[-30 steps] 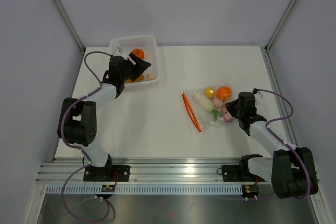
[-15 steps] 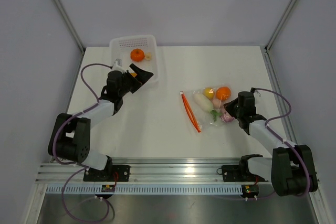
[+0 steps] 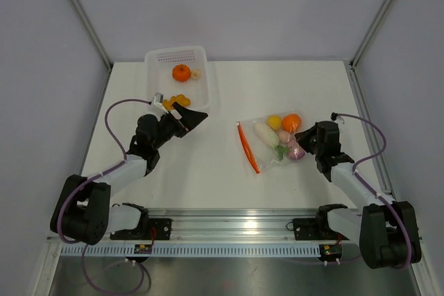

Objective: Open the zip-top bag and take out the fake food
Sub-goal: Place the fake fruit in the bin.

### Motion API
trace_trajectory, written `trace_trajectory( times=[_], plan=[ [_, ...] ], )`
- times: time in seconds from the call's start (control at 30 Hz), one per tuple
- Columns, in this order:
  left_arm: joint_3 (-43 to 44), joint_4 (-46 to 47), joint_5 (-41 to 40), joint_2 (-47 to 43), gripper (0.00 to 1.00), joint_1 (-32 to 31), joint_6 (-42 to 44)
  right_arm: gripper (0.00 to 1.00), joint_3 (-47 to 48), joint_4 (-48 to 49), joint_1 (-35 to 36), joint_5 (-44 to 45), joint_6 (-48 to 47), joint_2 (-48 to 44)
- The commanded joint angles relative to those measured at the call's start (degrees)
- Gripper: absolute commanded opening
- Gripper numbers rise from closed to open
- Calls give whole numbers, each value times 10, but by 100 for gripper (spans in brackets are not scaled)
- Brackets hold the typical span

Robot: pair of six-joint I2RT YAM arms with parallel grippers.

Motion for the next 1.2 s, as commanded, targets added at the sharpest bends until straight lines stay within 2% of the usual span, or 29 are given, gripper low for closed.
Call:
trace_trajectory(
  times=[0.0,0.07,0.27,0.3,0.47,0.5,0.53,0.57,0.77,0.87,0.97,1.03,1.07,1.17],
  plan=[
    [4,33,28,-52,99,-4,13,0,5,25,-1,-15,-6,13],
    [6,-9,28,-66,99,-7,27,0,8,23,-1,-15,-5,21],
    [-20,-47,28,-149,99,-8,41,0,2,24,-1,-11,-1,9],
    [-29,-53,24,-171,90,-8,31,0,0,25,-1,-11,-2,6],
    [-44,-107,-22,-207,65,-7,43,0,1,25,-1,-11,0,9],
    [-49,-100,-8,-207,69,-7,49,0,1,27,-1,-13,0,11],
    [-62,-53,10,-205,84,-7,54,0,1,28,-1,-14,2,12],
    [-66,-45,23,-197,99,-7,48,0,0,29,-1,-15,2,12],
    [-91,-31,18,-178,99,-11,40,0,0,34,-1,-16,4,17],
    [-93,-9,16,-137,99,-19,35,0,0,34,-1,-15,3,15],
    [-85,26,13,-76,98,-45,29,0,-1,36,-1,-32,4,11],
    [-72,45,9,-27,90,-73,29,0,-4,43,0,-38,5,10],
    [-66,49,8,-12,90,-84,29,0,-8,46,-1,-40,7,11],
    [-28,9,-35,37,89,-127,39,0,-10,58,-1,-49,13,14]
  ],
)
